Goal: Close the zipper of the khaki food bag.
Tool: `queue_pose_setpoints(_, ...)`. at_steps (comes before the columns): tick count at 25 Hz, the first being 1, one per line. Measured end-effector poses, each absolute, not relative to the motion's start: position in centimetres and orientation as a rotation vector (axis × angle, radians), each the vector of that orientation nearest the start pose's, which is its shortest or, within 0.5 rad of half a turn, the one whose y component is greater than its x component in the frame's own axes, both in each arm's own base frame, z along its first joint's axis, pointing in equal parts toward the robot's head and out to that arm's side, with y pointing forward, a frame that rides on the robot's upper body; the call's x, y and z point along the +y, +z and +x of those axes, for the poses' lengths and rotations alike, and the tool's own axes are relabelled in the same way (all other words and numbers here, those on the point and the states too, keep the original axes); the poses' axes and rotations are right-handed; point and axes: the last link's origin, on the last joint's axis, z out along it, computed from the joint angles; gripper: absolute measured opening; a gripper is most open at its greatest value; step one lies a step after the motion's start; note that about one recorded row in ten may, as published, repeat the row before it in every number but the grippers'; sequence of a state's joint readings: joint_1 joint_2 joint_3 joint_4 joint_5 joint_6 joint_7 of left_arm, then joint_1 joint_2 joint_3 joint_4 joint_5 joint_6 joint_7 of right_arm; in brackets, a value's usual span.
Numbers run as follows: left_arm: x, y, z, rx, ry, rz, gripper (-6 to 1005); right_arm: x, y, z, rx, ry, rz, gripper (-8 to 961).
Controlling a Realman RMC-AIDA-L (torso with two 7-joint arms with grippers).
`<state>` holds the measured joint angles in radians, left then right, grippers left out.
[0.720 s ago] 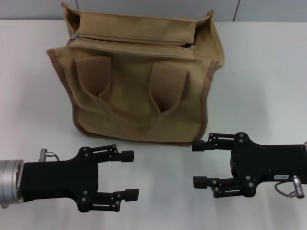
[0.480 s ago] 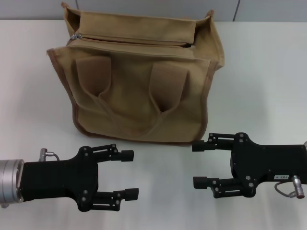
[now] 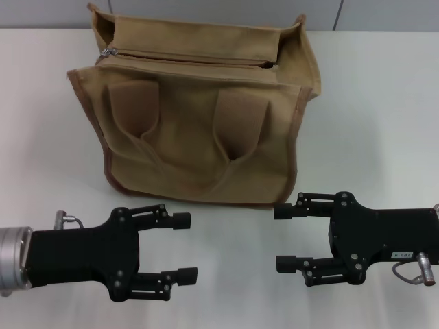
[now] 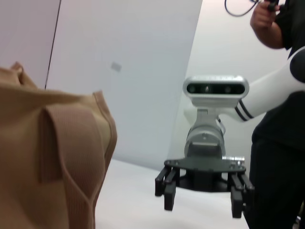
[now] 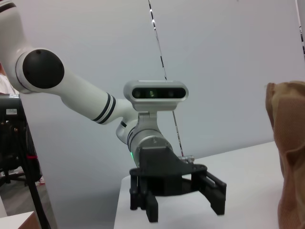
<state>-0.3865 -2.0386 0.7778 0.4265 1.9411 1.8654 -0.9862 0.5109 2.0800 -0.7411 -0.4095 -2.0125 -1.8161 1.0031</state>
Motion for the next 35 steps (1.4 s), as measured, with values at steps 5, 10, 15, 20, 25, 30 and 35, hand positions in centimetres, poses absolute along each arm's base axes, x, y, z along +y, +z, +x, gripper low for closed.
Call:
queue_pose_setpoints(5,24.0,-0.8,-27.5,-0.33,-1.145,-2.804,800,26.1,-3.9,25.4,0.303,1.004,-2.987,749)
queue_pose_setpoints(10,24.6,1.3,-26.4,-0.2,-1.36,-2.544,798,26.1,-3.9,25.4,0.304,1.001,-2.985,748)
queue_pose_setpoints(15,24.9,2.6,-26.5,-0.16,-1.46,-2.26,795,26.1,-4.0,25.7,0.31,0.989,-2.973,748)
queue_pose_setpoints(20,25.6,4.9,-28.0,-0.178,-1.431,-1.953,792,26.0,-4.0,25.7,0.315,0.988,-2.971,747)
queue_pose_setpoints(25,28.6,6.6,-32.8,-0.352,-1.057,-1.883,789,25.9,-4.1,25.9,0.319,0.986,-2.969,747)
queue_pose_setpoints(30,29.7,6.4,-34.6,-0.394,-0.869,-1.924,787,25.9,-4.1,25.9,0.319,0.984,-2.971,746)
queue_pose_setpoints(35,30.0,4.0,-34.2,-0.317,-0.74,-2.1,784,25.9,-4.0,25.9,0.319,0.982,-2.97,746)
